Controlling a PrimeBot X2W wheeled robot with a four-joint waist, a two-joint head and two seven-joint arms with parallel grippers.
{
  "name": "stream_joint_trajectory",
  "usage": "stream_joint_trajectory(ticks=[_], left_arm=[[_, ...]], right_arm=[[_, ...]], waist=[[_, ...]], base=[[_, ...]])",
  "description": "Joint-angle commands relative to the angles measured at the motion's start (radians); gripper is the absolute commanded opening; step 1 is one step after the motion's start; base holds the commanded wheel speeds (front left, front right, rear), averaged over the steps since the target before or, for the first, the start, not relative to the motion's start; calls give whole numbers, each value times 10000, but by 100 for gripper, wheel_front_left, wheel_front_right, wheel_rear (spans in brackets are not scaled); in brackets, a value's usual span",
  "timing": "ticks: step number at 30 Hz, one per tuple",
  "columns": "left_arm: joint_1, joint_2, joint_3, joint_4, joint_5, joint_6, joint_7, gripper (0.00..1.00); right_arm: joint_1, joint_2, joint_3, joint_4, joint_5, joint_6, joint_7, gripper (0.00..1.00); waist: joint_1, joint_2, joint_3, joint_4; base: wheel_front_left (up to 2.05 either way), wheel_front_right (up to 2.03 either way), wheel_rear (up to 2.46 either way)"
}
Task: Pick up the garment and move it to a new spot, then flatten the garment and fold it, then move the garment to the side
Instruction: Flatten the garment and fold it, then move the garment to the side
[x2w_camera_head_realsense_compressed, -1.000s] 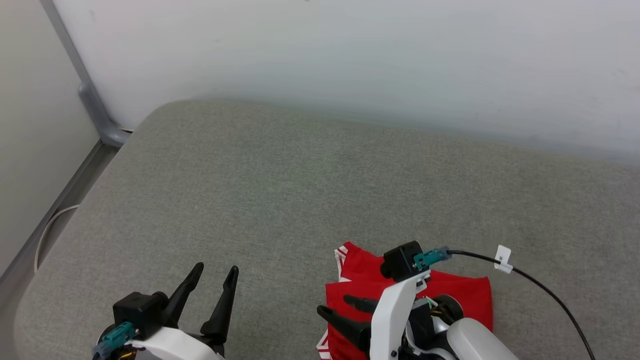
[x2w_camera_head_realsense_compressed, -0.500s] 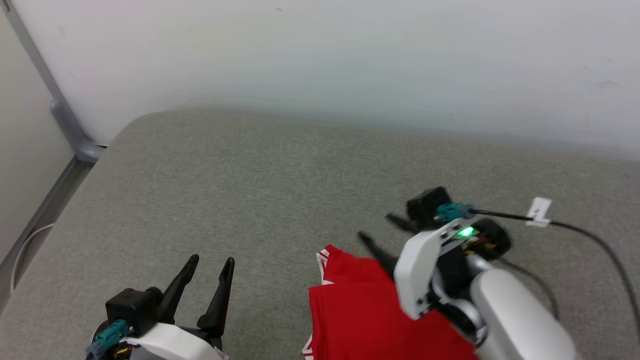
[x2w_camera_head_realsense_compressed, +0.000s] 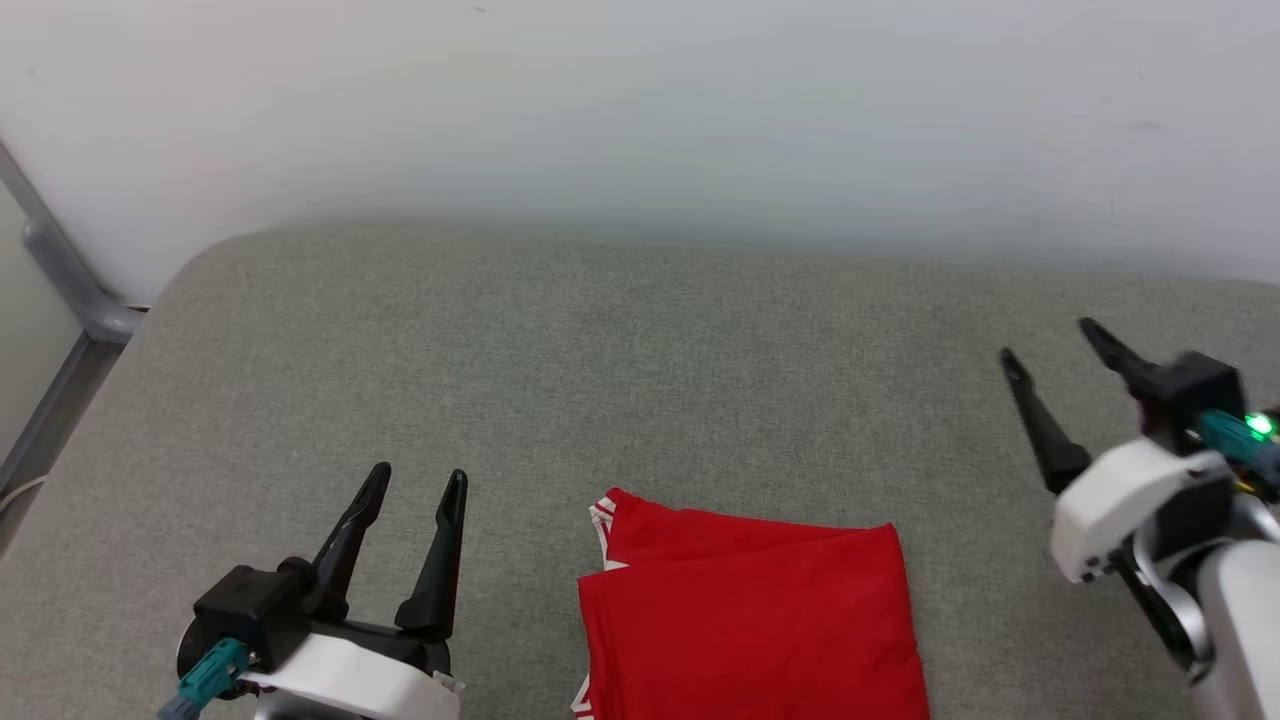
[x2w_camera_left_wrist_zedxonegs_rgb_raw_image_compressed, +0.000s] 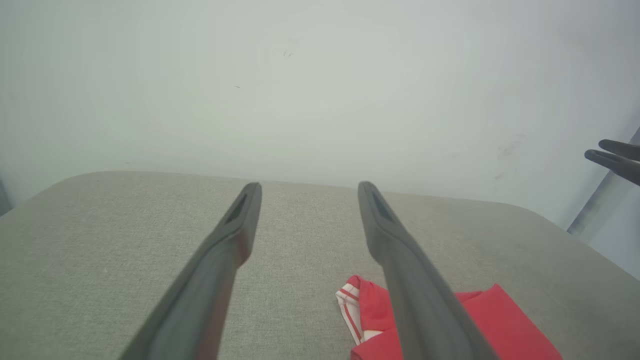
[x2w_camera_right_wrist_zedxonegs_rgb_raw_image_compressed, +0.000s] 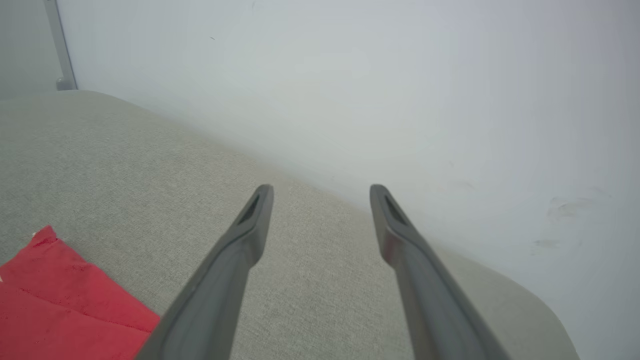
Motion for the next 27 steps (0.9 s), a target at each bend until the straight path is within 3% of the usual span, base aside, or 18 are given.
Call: stream_joint_trajectory(ticks=[1,6,14,19,27], left_arm=[[151,-142,169,-89,181,-122,-40,100],[405,-609,677,-182,735,-446,-33,100],[811,-1229,1306,95,1560,-1039,-32,100],[957,-1506,1536,269,2134,-1249,-34,100],[968,-1874,1957,347,2587,-1551,-34,100]], right_arm=[[356,-29,-352,-207,-71,-12,-296,100],[1469,494,-1686,-991,43,-10,-1203,100],[2960,1524,-2770,-1663,37,-12,-2056,100],[3516,2064,-2948,-1946,-107,-10,-2085,100],[3725,2244,-2850,-2094,-200,-10,-1877,100]], waist=[[0,0,41,-36],[0,0,175,-128],[0,0,167,-237],[0,0,96,-263],[0,0,161,-243]], base=[[0,0,0],[0,0,0],[0,0,0],[0,0,0],[0,0,0]])
